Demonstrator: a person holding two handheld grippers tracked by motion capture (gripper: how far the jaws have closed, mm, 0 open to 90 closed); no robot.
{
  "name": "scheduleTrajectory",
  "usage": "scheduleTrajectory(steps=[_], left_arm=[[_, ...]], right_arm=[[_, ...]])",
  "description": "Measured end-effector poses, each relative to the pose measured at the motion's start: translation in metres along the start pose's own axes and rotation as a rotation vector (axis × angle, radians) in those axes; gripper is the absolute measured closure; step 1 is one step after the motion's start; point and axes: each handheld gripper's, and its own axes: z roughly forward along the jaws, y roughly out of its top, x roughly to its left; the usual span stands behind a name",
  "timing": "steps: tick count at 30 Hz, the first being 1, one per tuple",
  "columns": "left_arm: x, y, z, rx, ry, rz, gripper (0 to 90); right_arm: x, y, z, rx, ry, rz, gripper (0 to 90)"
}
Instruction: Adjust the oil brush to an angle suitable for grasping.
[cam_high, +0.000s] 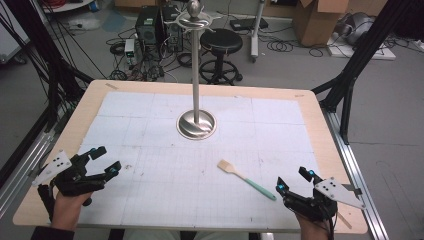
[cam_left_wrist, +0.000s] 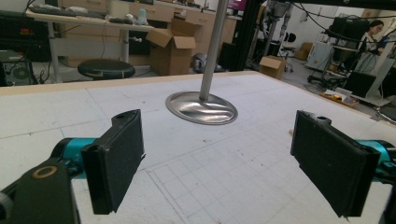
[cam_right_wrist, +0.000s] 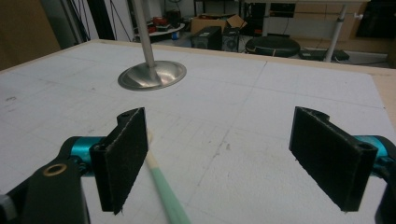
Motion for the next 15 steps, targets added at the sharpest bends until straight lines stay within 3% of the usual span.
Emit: scheduleTrajectory(steps=[5, 9, 10, 11, 12, 13, 15], left_arm=[[0.001, 0.000, 0.000, 0.001, 0.002, -0.001, 17.7], [0.002, -0.001, 0.004, 0.004, 0.005, -0.010, 17.7], [0.002, -0.001, 0.005, 0.006, 0.004, -0.014, 17.7], [0.002, -0.001, 0.005, 0.006, 0.004, -0.014, 17.8], [0.002, -0.001, 0.005, 0.011, 0.004, -0.010, 17.8], [0.002, -0.001, 0.005, 0.011, 0.004, -0.010, 17.8], [0.001, -0.001, 0.004, 0.010, 0.002, -0.008, 17.8]], right_arm=[[0.001, 0.000, 0.002, 0.011, 0.011, -0.005, 18.9], [0.002, -0.003, 0.003, 0.028, 0.039, -0.004, 25.8], [0.001, -0.003, 0.005, 0.041, 0.063, -0.005, 34.0], [0.001, -0.003, 0.005, 0.041, 0.063, -0.005, 34.0], [0.002, -0.005, 0.008, 0.061, 0.122, -0.021, 49.6], [0.002, -0.005, 0.008, 0.061, 0.122, -0.021, 49.6], [0.005, -0.007, 0.012, 0.105, 0.183, -0.039, 66.5]])
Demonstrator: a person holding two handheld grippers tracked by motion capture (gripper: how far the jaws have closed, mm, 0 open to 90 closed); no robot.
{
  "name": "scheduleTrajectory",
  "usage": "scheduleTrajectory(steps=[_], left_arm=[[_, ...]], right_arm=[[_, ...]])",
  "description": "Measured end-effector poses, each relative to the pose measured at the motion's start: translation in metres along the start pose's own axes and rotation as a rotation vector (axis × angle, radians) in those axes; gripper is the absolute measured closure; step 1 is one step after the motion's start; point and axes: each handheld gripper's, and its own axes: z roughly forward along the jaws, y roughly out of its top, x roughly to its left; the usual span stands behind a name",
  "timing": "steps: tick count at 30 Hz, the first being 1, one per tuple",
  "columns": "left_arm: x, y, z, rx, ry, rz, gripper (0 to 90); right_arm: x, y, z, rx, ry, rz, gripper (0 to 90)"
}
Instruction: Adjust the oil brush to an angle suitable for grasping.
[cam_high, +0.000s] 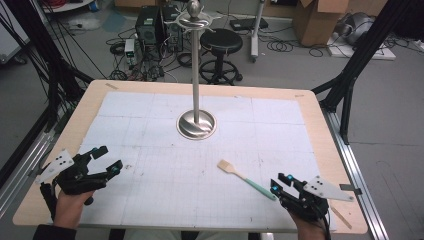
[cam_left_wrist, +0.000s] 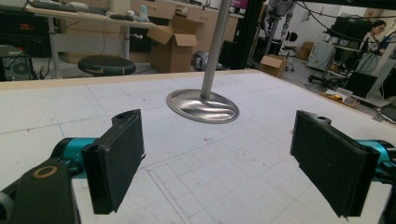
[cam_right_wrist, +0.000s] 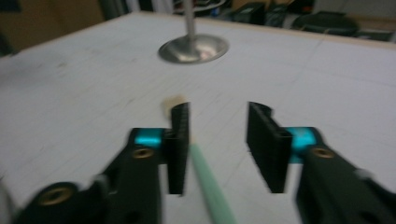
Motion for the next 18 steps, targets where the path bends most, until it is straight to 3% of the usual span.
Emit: scheduleTrajectory(steps=[1, 2, 3, 4, 5, 6, 7, 8, 9, 10, 11, 12, 13, 16, 17, 18], left_arm=[[-0.001, 0.000, 0.000, 0.001, 0.000, -0.001, 17.9], [-0.001, 0.000, 0.000, 0.001, 0.000, -0.001, 17.9], [-0.001, 0.000, 0.000, 0.004, -0.003, 0.002, 17.9], [-0.001, 0.000, 0.000, 0.003, -0.005, 0.002, 17.9], [-0.002, 0.000, 0.001, 0.011, -0.013, 0.010, 18.0], [-0.002, 0.000, 0.001, 0.011, -0.013, 0.010, 18.0], [-0.002, 0.000, 0.000, 0.017, -0.017, 0.014, 18.0], [-0.003, 0.000, 0.000, 0.016, -0.016, 0.014, 18.0], [-0.003, -0.001, 0.000, 0.011, -0.014, 0.010, 18.0], [-0.003, -0.001, 0.000, 0.011, -0.014, 0.010, 18.0], [-0.002, -0.001, -0.001, 0.012, -0.012, 0.009, 18.0], [-0.002, -0.001, -0.001, 0.011, -0.012, 0.007, 18.0], [-0.001, -0.001, -0.001, 0.013, -0.011, 0.004, 18.0], [-0.001, -0.001, 0.000, 0.016, -0.010, 0.004, 18.1], [-0.001, -0.001, 0.000, 0.018, -0.010, 0.003, 18.2], [-0.001, -0.001, 0.000, 0.019, -0.010, 0.003, 18.2]], right_arm=[[0.004, -0.001, 0.006, 0.048, 0.035, -0.042, 80.7], [0.004, -0.001, 0.006, 0.048, 0.035, -0.042, 80.7], [0.010, -0.001, 0.012, 0.094, 0.068, -0.075, 89.1], [0.010, -0.001, 0.012, 0.094, 0.068, -0.075, 89.1], [0.014, -0.002, 0.018, 0.139, 0.101, -0.101, 89.1], [0.014, -0.002, 0.018, 0.139, 0.101, -0.101, 89.1], [0.016, -0.003, 0.025, 0.192, 0.119, -0.122, 89.2], [0.016, -0.003, 0.025, 0.192, 0.119, -0.122, 89.2], [0.016, -0.007, 0.032, 0.249, 0.133, -0.129, 89.2], [0.016, -0.007, 0.032, 0.249, 0.133, -0.129, 89.2], [0.016, -0.013, 0.038, 0.330, 0.153, -0.123, 89.2], [0.016, -0.013, 0.038, 0.330, 0.153, -0.123, 89.2], [0.015, -0.018, 0.045, 0.414, 0.137, -0.155, 89.2], [0.011, -0.021, 0.048, 0.444, 0.118, -0.134, 89.2], [0.004, -0.022, 0.049, 0.446, 0.109, -0.090, 89.3], [0.004, -0.022, 0.049, 0.446, 0.109, -0.090, 89.3]])
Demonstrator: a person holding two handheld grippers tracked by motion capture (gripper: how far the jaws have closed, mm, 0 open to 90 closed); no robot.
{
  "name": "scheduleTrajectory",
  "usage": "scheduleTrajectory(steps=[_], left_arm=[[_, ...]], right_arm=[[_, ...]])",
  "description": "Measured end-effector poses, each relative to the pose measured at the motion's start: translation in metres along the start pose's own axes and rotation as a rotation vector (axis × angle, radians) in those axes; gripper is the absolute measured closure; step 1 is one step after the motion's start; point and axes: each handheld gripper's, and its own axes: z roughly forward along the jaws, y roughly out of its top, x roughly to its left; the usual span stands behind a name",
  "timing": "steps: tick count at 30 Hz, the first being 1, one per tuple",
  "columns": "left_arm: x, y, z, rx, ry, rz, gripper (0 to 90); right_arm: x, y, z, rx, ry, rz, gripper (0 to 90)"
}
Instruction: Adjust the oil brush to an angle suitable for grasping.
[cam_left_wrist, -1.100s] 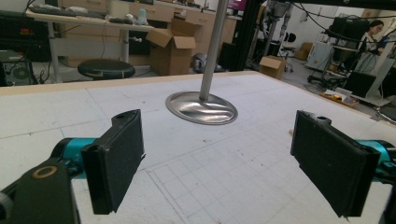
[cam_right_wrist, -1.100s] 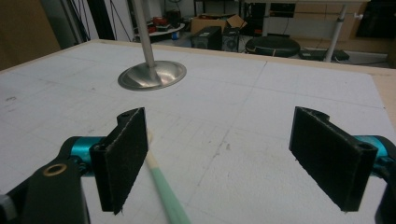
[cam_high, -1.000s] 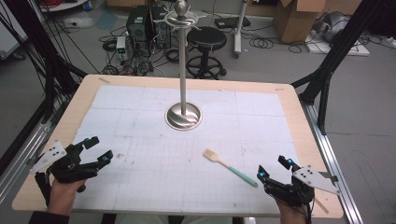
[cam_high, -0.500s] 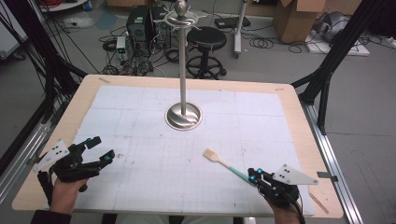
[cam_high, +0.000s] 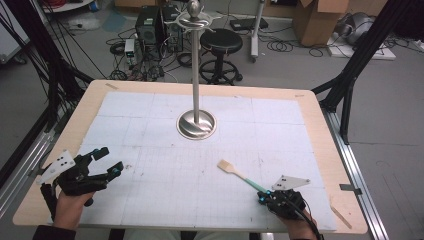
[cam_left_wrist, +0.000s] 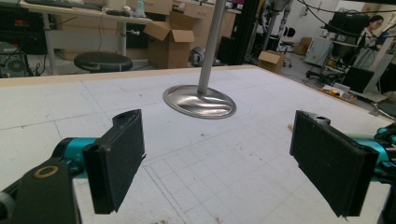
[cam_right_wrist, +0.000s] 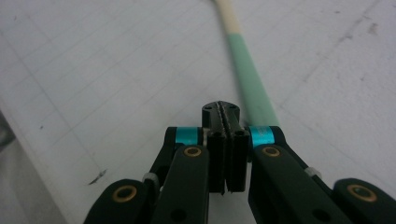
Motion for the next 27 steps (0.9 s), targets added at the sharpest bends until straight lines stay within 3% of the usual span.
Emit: scheduleTrajectory(steps=[7, 12, 13, 14, 15, 16, 17, 20, 21, 23, 25, 26, 27], left_arm=[[0.001, -0.001, -0.001, 0.004, 0.006, -0.004, 18.5], [0.001, -0.001, -0.001, 0.005, 0.009, -0.010, 18.5], [0.002, -0.001, -0.001, 0.006, 0.009, -0.011, 18.5], [0.002, -0.001, -0.001, 0.006, 0.009, -0.011, 18.5], [0.002, -0.001, -0.001, 0.004, 0.010, -0.013, 18.5], [0.002, -0.001, -0.001, 0.004, 0.010, -0.013, 18.5], [0.002, -0.001, -0.002, 0.005, 0.011, -0.014, 18.5], [0.003, -0.001, -0.002, 0.006, 0.009, -0.014, 18.5], [0.003, -0.001, -0.002, 0.007, 0.009, -0.014, 18.5], [0.003, -0.001, -0.001, 0.006, 0.009, -0.018, 18.5], [0.002, -0.001, -0.001, 0.009, 0.006, -0.013, 18.5], [0.002, -0.001, -0.001, 0.009, 0.006, -0.013, 18.5], [0.002, -0.001, -0.001, 0.010, 0.005, -0.011, 18.6]], right_arm=[[-0.020, -0.001, -0.003, -0.010, -0.136, 0.102, 89.3], [-0.031, 0.004, 0.000, -0.006, -0.200, 0.126, 89.4], [-0.038, 0.007, 0.003, -0.008, -0.241, 0.144, 89.4], [-0.038, 0.007, 0.003, -0.008, -0.241, 0.144, 89.4], [-0.044, 0.011, 0.005, -0.001, -0.281, 0.157, 89.3], [-0.044, 0.011, 0.005, -0.001, -0.281, 0.157, 89.3], [-0.049, 0.015, 0.008, 0.002, -0.311, 0.161, 89.4], [-0.049, 0.020, 0.010, -0.009, -0.326, 0.174, 89.4], [-0.043, 0.030, 0.014, -0.074, -0.296, 0.174, 89.4], [-0.040, 0.035, 0.017, -0.088, -0.284, 0.160, 89.4], [-0.026, 0.057, 0.042, -0.082, -0.219, 0.107, 89.3], [-0.026, 0.057, 0.042, -0.082, -0.219, 0.107, 89.3], [-0.021, 0.066, 0.054, -0.080, -0.191, 0.101, 89.3]])
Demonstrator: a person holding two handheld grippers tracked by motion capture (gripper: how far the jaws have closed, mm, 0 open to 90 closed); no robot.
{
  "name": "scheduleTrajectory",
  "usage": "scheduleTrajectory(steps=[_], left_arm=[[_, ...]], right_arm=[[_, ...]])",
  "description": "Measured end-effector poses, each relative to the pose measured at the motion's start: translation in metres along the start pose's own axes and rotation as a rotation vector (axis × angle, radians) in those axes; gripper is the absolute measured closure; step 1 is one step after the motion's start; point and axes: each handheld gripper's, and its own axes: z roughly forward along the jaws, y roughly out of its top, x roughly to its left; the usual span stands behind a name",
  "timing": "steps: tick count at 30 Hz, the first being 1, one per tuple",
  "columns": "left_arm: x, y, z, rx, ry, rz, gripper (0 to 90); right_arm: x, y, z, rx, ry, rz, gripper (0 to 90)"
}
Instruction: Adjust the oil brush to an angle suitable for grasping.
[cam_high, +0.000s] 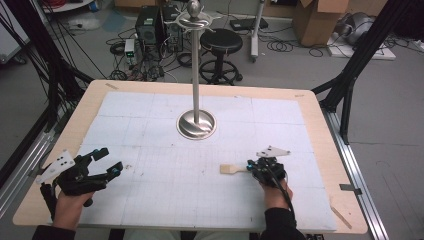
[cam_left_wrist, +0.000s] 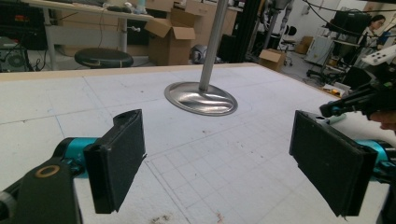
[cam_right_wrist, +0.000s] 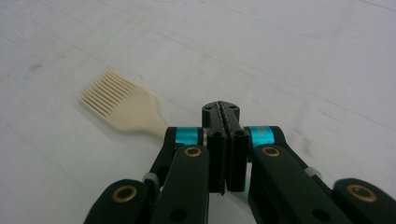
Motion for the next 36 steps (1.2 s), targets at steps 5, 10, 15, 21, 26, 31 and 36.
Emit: scheduleTrajectory(steps=[5, 10, 15, 21, 26, 31, 36], left_arm=[[0.001, 0.000, -0.001, -0.002, 0.001, -0.005, 18.6], [0.001, 0.000, 0.000, -0.002, 0.000, -0.005, 18.6], [0.001, 0.000, 0.000, 0.001, 0.000, -0.004, 18.7], [0.002, 0.000, -0.002, -0.004, 0.006, -0.011, 18.6], [0.002, 0.000, -0.001, -0.001, 0.004, -0.009, 18.6], [0.002, 0.000, -0.001, -0.001, 0.005, -0.009, 18.6], [0.003, 0.000, -0.002, -0.006, 0.008, -0.014, 18.7]], right_arm=[[0.011, 0.009, 0.018, 0.049, 0.019, -0.030, 89.3], [0.017, 0.005, 0.015, 0.075, 0.098, -0.027, 89.7], [0.029, 0.000, 0.008, 0.078, 0.135, -0.058, 89.6], [-0.011, -0.010, -0.023, -0.035, 0.012, 0.016, 89.6], [-0.063, -0.046, -0.041, 0.003, -0.156, 0.177, 89.6], [-0.061, -0.047, -0.040, 0.019, -0.141, 0.181, 89.6], [-0.039, -0.042, -0.036, 0.024, -0.066, 0.165, 89.6]])
